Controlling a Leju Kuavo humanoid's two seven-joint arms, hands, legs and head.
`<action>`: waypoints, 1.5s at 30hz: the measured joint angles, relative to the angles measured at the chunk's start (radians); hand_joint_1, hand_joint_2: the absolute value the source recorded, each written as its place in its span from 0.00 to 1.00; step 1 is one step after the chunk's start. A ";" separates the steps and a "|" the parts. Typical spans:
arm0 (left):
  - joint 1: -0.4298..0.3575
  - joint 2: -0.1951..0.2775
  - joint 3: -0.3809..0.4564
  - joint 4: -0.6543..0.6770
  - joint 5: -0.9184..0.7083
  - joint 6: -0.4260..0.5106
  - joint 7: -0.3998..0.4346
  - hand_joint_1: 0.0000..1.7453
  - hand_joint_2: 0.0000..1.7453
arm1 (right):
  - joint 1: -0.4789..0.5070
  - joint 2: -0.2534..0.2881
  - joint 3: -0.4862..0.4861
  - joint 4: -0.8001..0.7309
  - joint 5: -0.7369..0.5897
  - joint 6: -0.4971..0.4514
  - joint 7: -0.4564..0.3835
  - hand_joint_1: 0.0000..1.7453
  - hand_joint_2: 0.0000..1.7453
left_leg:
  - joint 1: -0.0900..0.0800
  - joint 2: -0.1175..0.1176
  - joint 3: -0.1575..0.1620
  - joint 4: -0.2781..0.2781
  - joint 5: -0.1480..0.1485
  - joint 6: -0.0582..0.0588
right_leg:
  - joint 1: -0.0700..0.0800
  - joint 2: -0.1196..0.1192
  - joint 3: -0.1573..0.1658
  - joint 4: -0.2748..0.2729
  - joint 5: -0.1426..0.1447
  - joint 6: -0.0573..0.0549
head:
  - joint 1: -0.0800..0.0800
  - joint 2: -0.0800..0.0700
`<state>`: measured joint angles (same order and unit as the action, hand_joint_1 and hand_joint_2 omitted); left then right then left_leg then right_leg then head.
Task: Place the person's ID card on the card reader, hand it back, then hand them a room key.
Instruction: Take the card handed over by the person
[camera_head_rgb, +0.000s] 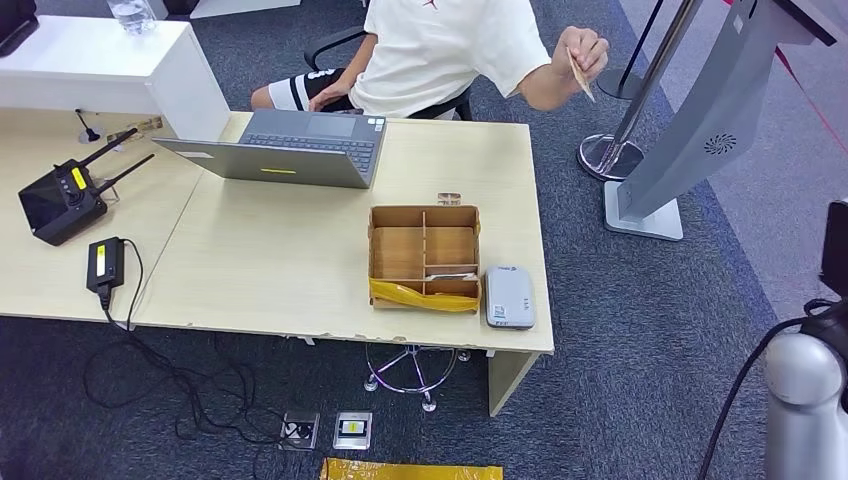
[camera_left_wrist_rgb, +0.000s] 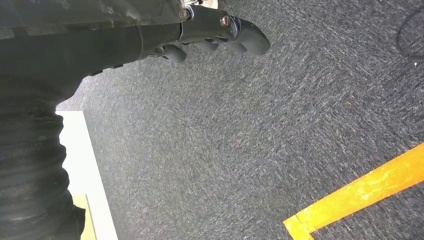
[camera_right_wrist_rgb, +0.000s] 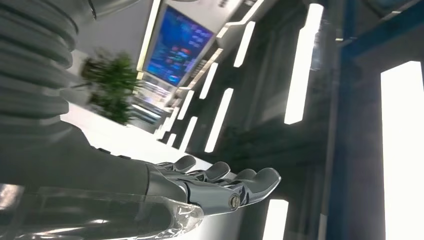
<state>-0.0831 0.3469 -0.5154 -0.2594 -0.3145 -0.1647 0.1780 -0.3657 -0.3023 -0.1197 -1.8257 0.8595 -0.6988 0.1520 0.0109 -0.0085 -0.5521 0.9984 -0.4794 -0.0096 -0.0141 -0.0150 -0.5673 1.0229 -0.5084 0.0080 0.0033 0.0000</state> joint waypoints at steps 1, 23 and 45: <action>0.000 -0.001 0.000 0.000 0.000 0.000 0.000 0.00 1.00 | -0.010 0.000 0.030 -0.020 0.022 0.002 0.008 0.00 1.00 | 0.000 0.000 0.000 0.000 0.000 0.000 | 0.000 0.000 0.000 0.000 0.000 0.000 | 0.000 0.000; -0.016 -0.016 -0.005 0.000 -0.004 -0.021 -0.033 0.00 1.00 | -0.261 0.112 0.791 0.193 0.032 0.596 0.004 0.00 1.00 | 0.003 -0.004 -0.006 0.000 0.001 -0.002 | 0.003 -0.001 -0.005 -0.001 0.001 -0.001 | 0.000 0.000; -0.013 -0.017 -0.005 0.002 0.016 -0.032 -0.021 0.00 1.00 | -0.283 0.182 0.910 0.408 0.045 0.584 0.019 0.50 1.00 | 0.003 -0.003 -0.005 0.000 0.001 -0.002 | 0.003 0.000 -0.005 -0.001 0.001 -0.001 | 0.000 0.000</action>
<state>-0.0964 0.3300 -0.5200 -0.2579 -0.2983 -0.1966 0.1566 -0.6487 -0.1203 0.7902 -1.4174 0.9046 -0.1148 0.1710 0.0134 -0.0118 -0.5575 0.9985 -0.4779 -0.0114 -0.0114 -0.0155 -0.5726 1.0220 -0.5076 0.0070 0.0036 0.0000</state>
